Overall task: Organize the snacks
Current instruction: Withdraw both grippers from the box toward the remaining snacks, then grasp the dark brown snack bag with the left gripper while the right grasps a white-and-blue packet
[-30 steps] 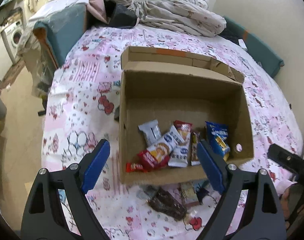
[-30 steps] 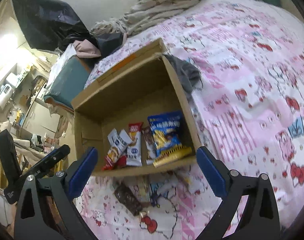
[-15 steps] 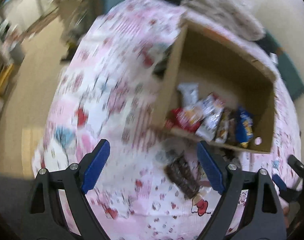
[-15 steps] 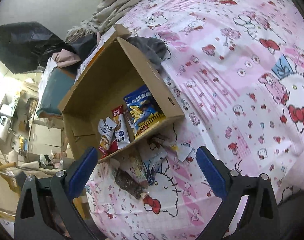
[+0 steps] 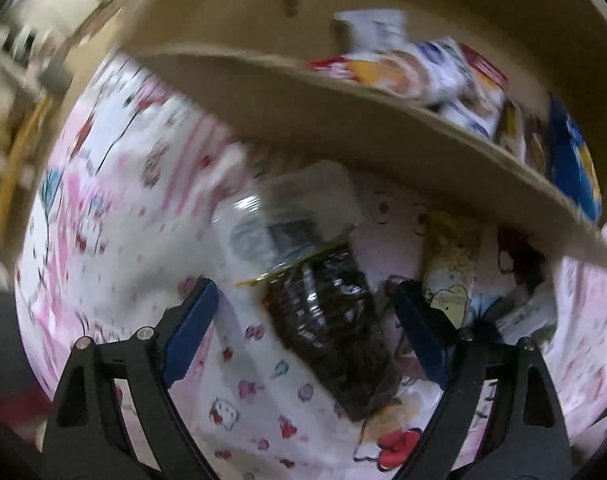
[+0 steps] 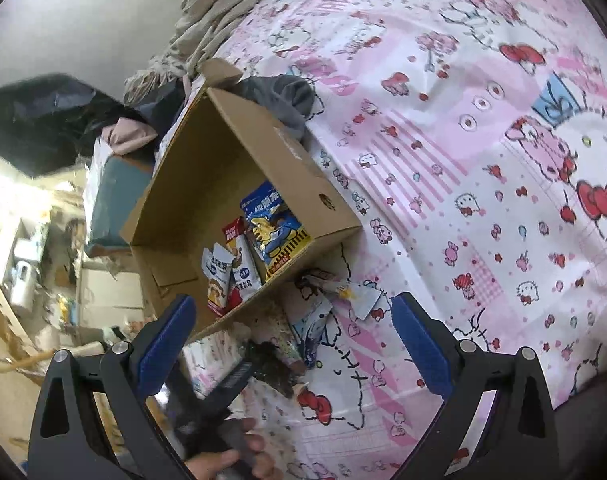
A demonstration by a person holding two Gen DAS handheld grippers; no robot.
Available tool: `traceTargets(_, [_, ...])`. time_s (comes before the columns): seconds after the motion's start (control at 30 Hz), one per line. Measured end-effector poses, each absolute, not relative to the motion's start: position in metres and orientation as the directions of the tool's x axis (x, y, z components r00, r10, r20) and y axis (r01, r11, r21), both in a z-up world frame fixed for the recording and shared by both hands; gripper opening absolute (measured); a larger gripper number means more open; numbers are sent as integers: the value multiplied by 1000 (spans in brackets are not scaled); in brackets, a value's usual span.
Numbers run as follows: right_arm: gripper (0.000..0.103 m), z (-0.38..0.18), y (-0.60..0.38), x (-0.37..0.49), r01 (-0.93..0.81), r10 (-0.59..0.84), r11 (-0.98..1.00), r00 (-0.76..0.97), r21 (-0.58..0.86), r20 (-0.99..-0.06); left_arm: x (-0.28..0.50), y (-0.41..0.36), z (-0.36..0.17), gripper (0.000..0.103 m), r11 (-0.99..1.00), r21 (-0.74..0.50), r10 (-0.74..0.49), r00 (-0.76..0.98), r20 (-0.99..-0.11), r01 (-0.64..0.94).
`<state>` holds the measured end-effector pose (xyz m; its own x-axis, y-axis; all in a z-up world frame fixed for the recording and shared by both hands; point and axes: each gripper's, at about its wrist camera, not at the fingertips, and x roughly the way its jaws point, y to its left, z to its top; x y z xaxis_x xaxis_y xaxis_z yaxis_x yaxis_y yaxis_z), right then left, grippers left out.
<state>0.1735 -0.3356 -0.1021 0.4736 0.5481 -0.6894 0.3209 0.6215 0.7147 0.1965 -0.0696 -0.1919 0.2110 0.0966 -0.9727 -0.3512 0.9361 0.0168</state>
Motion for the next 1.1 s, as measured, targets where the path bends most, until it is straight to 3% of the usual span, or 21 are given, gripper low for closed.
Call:
traceTargets(0.1, [100,-102,-336,176,324,548,615,480,719,-685,195,-78,-196,85,959,46,112,227,-967,-278])
traceTargets(0.23, [100,-101,-334,180,315,555,616,477,722,-682,189,-89,-192,60,994,53,76,253,-964,-99])
traceTargets(0.43, [100,-106,-331,180,327,563,618,451,715,-693,167,-86,-189,59,990,-19,-44,176,-983,142])
traceTargets(0.57, [100,-109,-323,181,323,556,642,429,696,-712,166,-78,-188,63,996,-28,-40,160,-986,80])
traceTargets(0.7, [100,-114,-318,181,320,554,660,404,680,-728,172,-90,-195,76,999,-2,-12,182,-983,52])
traceTargets(0.87, [100,-121,-315,179,322,543,689,364,649,-757,187,-108,-204,75,999,32,25,206,-978,29])
traceTargets(0.9, [100,-124,-312,180,319,544,702,337,637,-769,186,-108,-203,66,999,28,22,207,-978,25])
traceTargets(0.97, [94,-132,-305,180,315,563,708,289,632,-774,183,-104,-201,59,1000,16,13,197,-980,13])
traceTargets(1.03, [65,-148,-294,182,339,640,657,221,673,-736,184,-101,-203,55,1000,9,6,190,-982,18])
traceTargets(1.1, [58,-163,-282,188,364,665,646,162,671,-729,184,-98,-202,47,1000,-1,-1,196,-981,2])
